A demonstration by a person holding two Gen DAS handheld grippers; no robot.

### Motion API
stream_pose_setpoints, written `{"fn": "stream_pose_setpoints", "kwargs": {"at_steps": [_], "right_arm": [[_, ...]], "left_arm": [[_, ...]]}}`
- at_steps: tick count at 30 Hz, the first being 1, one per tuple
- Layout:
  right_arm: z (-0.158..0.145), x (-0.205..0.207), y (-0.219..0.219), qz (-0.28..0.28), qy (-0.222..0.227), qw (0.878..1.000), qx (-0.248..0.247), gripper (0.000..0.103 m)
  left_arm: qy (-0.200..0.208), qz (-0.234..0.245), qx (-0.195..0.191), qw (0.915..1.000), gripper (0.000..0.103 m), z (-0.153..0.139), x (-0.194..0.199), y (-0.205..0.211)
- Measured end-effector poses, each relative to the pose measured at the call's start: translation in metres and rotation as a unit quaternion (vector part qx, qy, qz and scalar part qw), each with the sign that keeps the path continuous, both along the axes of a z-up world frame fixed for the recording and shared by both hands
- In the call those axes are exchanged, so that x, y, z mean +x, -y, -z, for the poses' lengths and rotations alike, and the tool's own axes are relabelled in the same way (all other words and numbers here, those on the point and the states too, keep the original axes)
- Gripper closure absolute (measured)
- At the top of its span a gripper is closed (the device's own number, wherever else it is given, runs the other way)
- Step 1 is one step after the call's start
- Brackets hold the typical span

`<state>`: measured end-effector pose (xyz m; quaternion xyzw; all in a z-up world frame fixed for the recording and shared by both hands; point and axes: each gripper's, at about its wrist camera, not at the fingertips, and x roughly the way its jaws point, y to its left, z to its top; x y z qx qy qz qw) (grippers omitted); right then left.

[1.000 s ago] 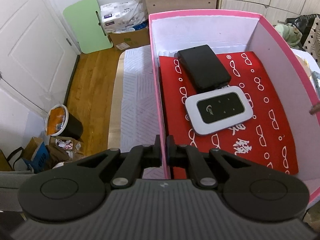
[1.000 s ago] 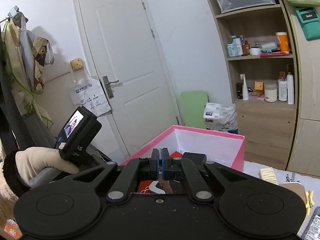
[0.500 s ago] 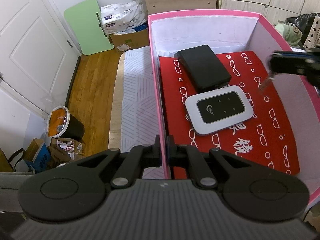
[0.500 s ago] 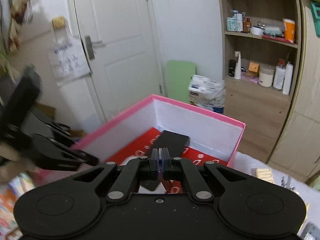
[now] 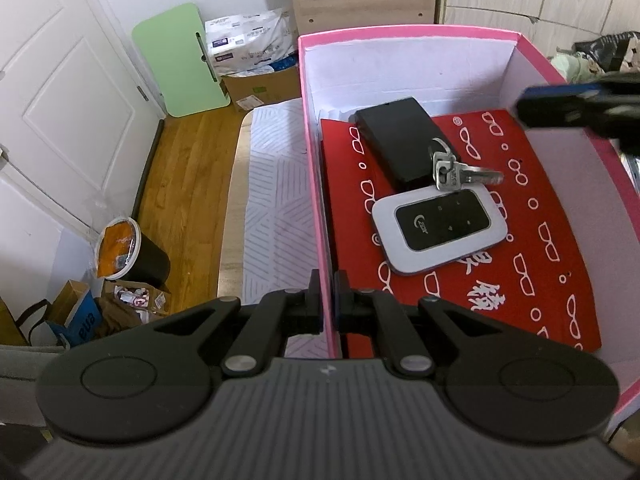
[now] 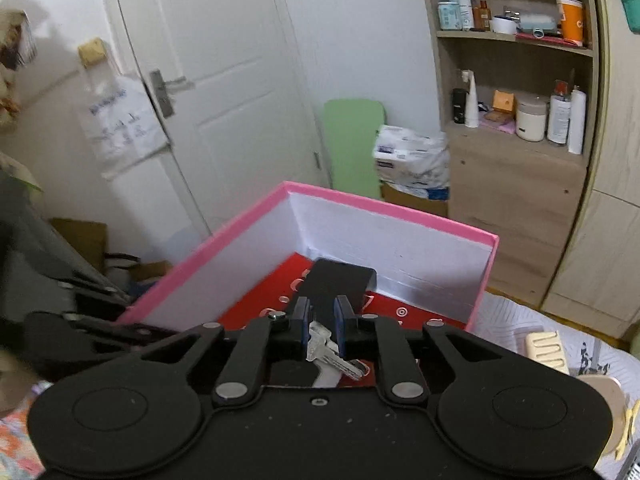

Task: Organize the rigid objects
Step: 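Drop the silver keys into the pink box onto the router, then grasp an AA battery on the table with the right gripper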

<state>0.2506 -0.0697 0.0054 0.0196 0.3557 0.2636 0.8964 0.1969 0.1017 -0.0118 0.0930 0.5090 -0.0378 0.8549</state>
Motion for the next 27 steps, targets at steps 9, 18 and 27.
{"fn": "stream_pose_setpoints", "kwargs": {"at_steps": [9,18,27], "right_arm": [[-0.034,-0.073,0.072,0.023,0.019,0.995,0.093,0.079],[0.003,-0.105,0.117,0.086,0.008,0.995,0.057,0.071],[0.059,-0.114,0.109,0.054,-0.041,0.998,-0.010,0.045]], "left_arm": [[0.004,0.003,0.014,0.9999,0.098,0.000,-0.002,0.006],[0.027,0.006,0.023,0.9994,0.097,0.005,-0.011,0.008],[0.030,0.005,0.023,0.9993,0.098,0.008,-0.010,0.008]]}}
